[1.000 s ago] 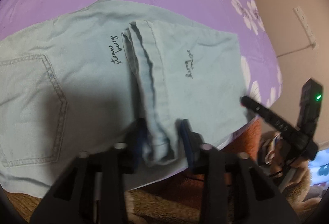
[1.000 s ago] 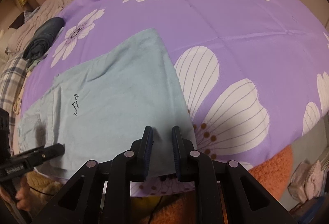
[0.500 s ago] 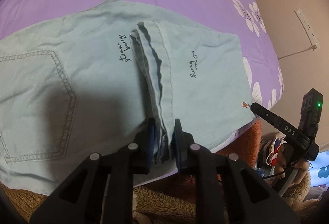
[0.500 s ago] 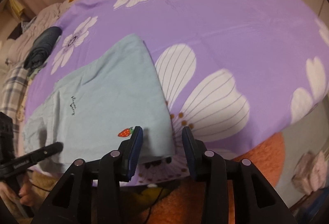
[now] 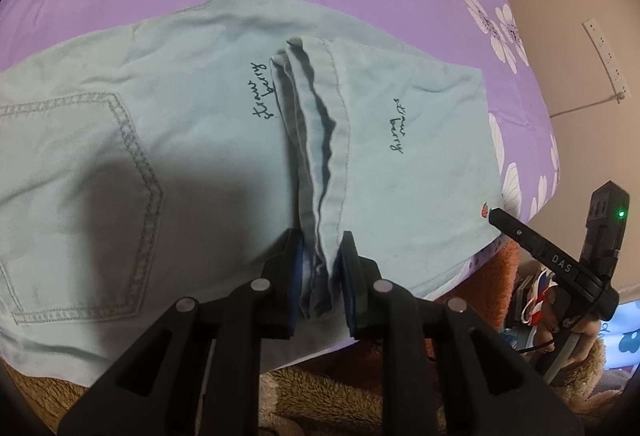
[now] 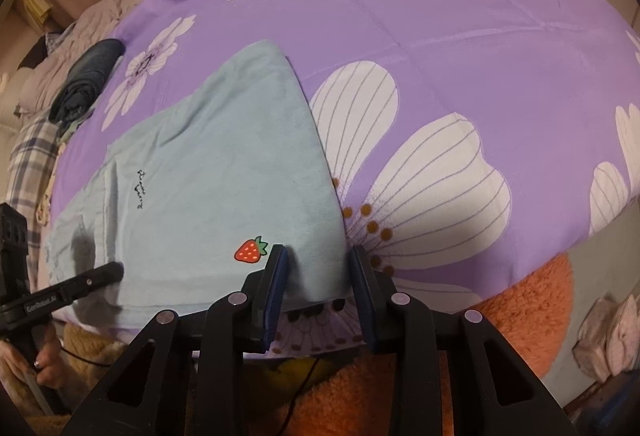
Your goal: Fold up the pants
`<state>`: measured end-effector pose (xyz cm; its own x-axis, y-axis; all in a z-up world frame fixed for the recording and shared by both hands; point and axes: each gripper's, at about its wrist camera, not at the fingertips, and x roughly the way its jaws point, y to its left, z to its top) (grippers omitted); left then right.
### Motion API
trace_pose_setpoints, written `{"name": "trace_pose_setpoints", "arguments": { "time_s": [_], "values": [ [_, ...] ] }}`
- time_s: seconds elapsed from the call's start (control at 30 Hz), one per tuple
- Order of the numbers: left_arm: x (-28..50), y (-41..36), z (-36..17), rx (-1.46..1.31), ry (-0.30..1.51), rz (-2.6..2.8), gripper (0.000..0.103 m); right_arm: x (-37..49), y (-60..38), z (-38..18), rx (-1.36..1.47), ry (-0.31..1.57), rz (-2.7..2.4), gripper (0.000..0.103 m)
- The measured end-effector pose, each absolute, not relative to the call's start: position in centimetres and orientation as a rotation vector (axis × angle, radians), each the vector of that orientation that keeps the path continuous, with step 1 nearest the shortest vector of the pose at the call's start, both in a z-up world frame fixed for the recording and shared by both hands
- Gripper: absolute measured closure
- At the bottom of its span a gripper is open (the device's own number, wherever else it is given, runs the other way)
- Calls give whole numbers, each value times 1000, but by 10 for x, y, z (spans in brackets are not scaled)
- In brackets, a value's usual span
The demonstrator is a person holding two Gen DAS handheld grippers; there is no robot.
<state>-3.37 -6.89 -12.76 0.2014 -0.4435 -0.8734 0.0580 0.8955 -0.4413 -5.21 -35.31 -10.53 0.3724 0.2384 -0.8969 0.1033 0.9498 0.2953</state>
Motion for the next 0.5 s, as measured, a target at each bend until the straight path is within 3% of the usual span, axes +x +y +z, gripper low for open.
{"name": "trace_pose_setpoints", "arguments": {
  "time_s": [0.5],
  "values": [
    [-30,-60,-132,-424,1367,-375,83,-54,-351,-106,326,1189,46,70]
  ]
}}
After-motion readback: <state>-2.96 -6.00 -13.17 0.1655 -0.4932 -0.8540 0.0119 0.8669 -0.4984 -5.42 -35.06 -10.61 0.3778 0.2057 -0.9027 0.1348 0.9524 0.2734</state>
